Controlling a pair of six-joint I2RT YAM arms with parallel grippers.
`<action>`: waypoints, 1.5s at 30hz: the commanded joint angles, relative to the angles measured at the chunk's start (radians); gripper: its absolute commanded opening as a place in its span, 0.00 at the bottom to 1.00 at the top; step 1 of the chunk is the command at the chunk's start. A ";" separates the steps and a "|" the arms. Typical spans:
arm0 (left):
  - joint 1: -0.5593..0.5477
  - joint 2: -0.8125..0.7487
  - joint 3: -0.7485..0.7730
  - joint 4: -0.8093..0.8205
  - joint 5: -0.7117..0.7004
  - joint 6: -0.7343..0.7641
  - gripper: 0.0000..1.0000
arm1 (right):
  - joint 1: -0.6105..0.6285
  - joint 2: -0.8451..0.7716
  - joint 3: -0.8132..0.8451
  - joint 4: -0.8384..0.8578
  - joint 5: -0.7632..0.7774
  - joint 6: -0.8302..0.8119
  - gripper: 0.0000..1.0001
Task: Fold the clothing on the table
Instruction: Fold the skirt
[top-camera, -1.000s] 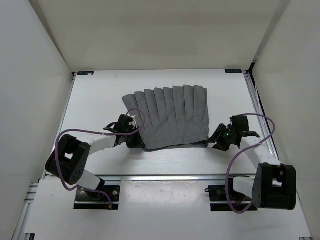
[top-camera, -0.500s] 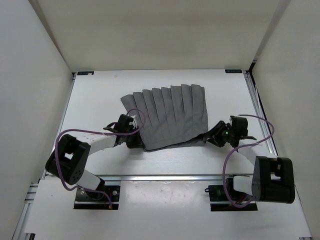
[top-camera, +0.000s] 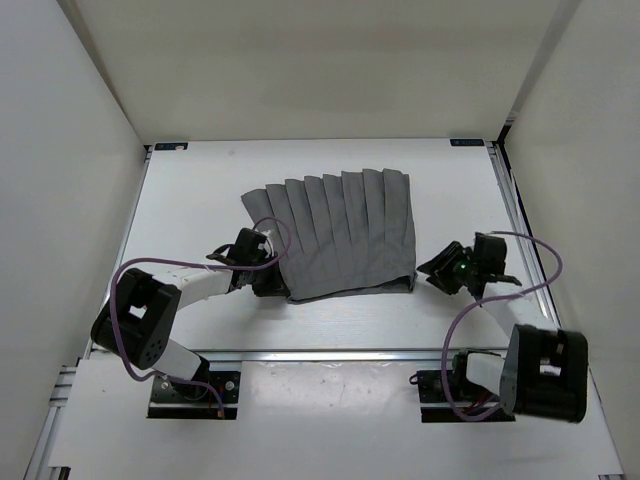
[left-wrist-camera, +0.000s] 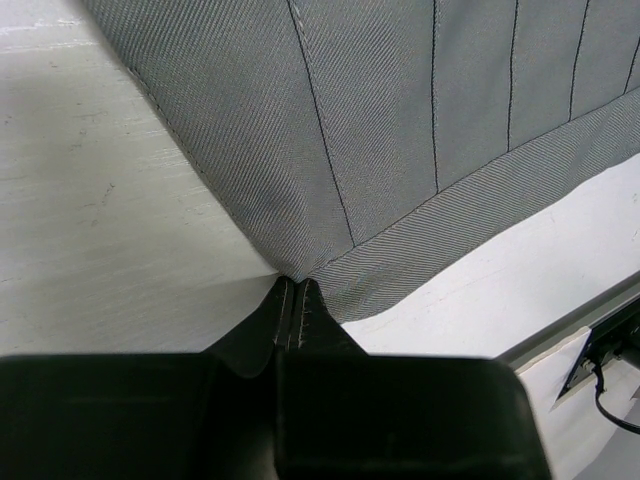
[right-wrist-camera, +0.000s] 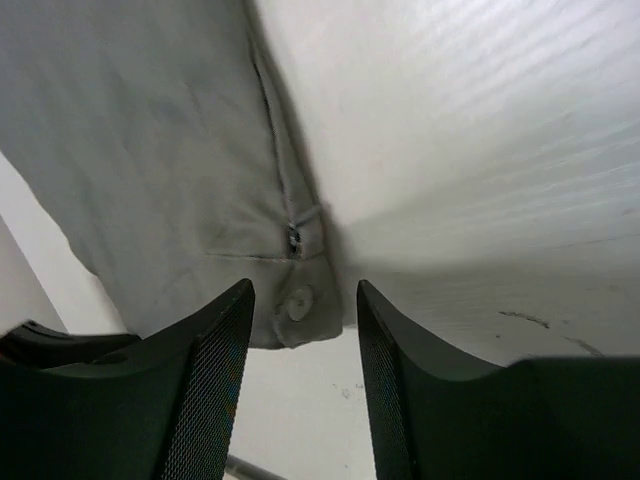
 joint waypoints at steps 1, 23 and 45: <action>0.013 0.004 0.014 -0.022 -0.011 0.018 0.00 | 0.057 0.094 0.023 0.034 -0.013 -0.004 0.51; 0.088 -0.062 -0.049 0.001 0.000 0.026 0.00 | 0.032 0.127 0.057 -0.233 0.035 -0.093 0.00; 0.153 -0.241 0.046 -0.086 0.250 0.018 0.00 | 0.050 -0.102 0.126 -0.326 -0.085 -0.148 0.00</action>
